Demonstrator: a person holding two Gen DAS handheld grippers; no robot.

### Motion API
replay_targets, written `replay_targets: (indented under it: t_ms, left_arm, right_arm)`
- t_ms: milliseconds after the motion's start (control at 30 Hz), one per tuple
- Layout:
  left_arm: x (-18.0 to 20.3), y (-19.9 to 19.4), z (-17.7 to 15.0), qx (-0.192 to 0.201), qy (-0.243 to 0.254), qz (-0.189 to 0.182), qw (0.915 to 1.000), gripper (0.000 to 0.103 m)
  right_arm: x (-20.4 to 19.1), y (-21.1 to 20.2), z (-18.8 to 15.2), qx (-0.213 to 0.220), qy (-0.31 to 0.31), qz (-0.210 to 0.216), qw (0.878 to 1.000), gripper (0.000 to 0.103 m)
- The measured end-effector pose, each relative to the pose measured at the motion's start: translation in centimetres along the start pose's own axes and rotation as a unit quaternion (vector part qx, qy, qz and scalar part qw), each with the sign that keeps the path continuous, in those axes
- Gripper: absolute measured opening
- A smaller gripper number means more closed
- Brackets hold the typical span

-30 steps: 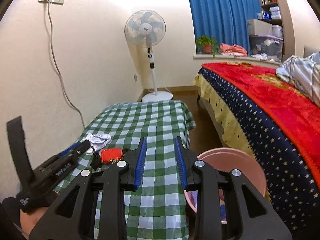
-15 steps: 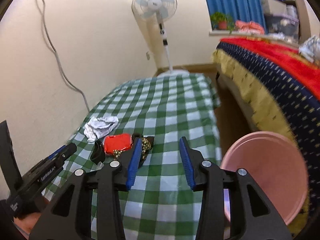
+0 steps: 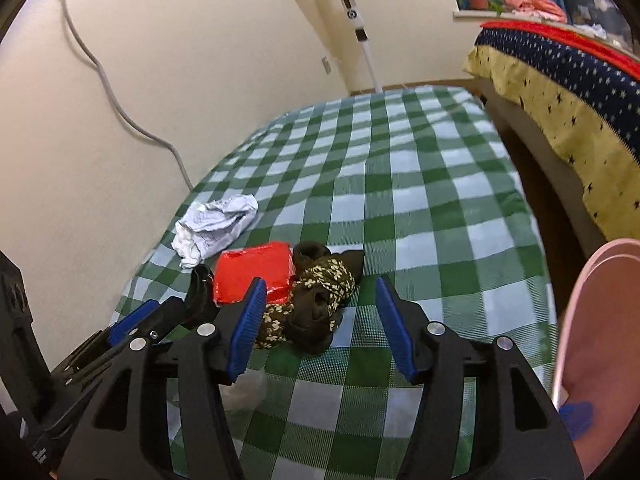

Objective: Collect trash
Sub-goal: 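Grasp the black strap with the left tool while the right tool grasps the camouflage cloth, then carry the black strap in the left tool while the right tool carries the camouflage cloth to the bin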

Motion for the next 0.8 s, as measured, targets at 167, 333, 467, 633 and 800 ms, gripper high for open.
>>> replay_targets:
  t_ms: [167, 333, 467, 633, 800]
  left_arm:
    - [-0.4, 1.2, -0.1, -0.016, -0.004, 0.011, 0.9998, 0.042]
    - [-0.2, 2.4, -0.3, -0.038, 0.005, 0.009, 0.9992, 0.029]
    - [-0.3, 2.1, -0.3, -0.038, 0.005, 0.006, 0.9992, 0.011]
    - [0.3, 0.1, 0.3, -0.006, 0.012, 0.011, 0.9998, 0.009]
    - [1.3, -2.2, 0.8, 0.020, 0.019, 0.001, 0.9996, 0.008]
  right_arm:
    - [0.0, 1.2, -0.3, -0.012, 0.000, 0.003, 1.000, 0.048]
    - [-0.2, 1.6, -0.6, -0.021, -0.009, 0.009, 1.000, 0.025]
    - [-0.3, 0.8, -0.4, -0.015, -0.017, 0.000, 1.000, 0.019]
    - [-0.7, -2.1, 0.4, 0.009, -0.042, -0.031, 0.999, 0.018]
    - [-0.5, -6.0, 0.8, 0.026, -0.069, -0.068, 0.995, 0.018]
Point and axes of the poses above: each gripper's, at about its wrist camera, not at the fingertips, and y roughly the way its jaws point, x to its right, z to its top, the point moved 1 cm from there along y, roughly the way its jaws point, and after that the axes turned 14 degrees about -y, right-handed, at the moved point
